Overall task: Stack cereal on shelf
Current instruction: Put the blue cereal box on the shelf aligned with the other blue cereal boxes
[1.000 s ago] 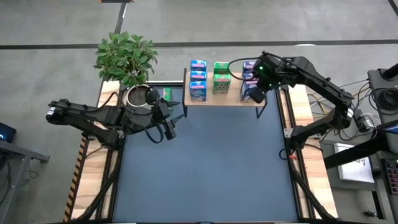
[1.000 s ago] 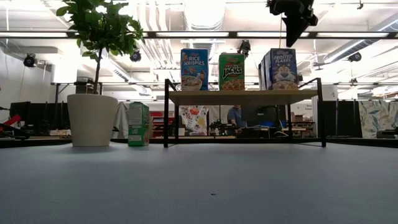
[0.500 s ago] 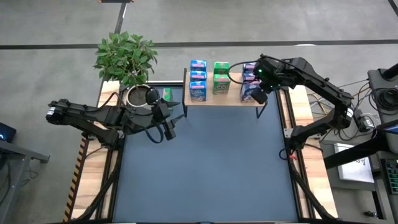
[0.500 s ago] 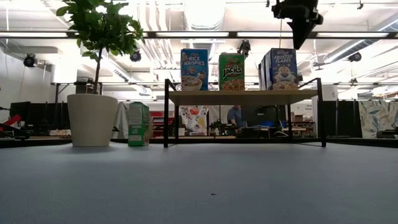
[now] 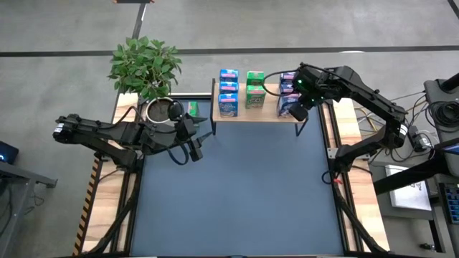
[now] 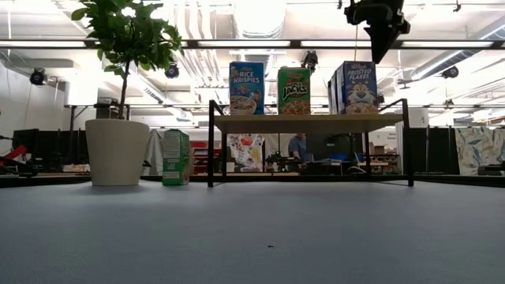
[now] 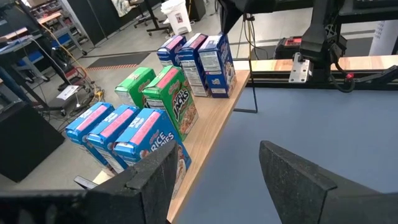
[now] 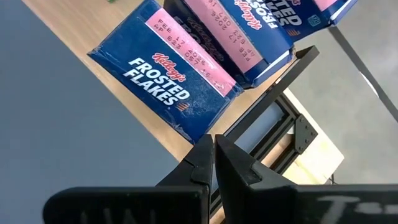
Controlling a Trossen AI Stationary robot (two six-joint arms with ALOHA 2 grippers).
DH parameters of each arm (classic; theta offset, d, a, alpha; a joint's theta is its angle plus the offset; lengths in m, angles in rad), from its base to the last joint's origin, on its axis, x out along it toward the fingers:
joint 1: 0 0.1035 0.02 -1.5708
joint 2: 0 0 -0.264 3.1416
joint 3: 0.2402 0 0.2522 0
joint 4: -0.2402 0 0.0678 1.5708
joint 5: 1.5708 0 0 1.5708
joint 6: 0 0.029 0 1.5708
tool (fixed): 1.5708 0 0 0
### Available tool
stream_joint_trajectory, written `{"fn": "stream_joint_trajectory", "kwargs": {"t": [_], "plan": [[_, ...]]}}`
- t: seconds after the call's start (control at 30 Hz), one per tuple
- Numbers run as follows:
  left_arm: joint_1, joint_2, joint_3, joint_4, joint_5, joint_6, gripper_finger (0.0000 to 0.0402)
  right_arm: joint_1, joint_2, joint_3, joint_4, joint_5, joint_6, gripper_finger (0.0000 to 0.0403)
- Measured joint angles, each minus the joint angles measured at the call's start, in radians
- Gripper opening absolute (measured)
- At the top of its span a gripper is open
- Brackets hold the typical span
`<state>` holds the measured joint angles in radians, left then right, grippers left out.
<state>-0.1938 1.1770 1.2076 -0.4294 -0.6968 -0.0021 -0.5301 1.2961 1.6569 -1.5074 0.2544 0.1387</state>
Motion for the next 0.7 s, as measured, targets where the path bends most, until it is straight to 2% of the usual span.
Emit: {"fn": "stream_joint_trajectory", "kwargs": {"t": [0.17,0.33,0.7], "plan": [[0.0,0.0,0.0,0.0,0.0,0.0,0.021,0.002,0.0,0.0,-0.003,-0.004,0.0,0.0009],[0.0,0.0,0.0,0.0,0.0,0.0,0.021,0.002,0.0,0.0,-0.006,-0.053,0.001,0.0009],[0.0,0.0,0.0,0.0,0.0,-0.005,0.021,0.002,0.0,0.024,-0.006,-0.043,0.003,0.0009]]}}
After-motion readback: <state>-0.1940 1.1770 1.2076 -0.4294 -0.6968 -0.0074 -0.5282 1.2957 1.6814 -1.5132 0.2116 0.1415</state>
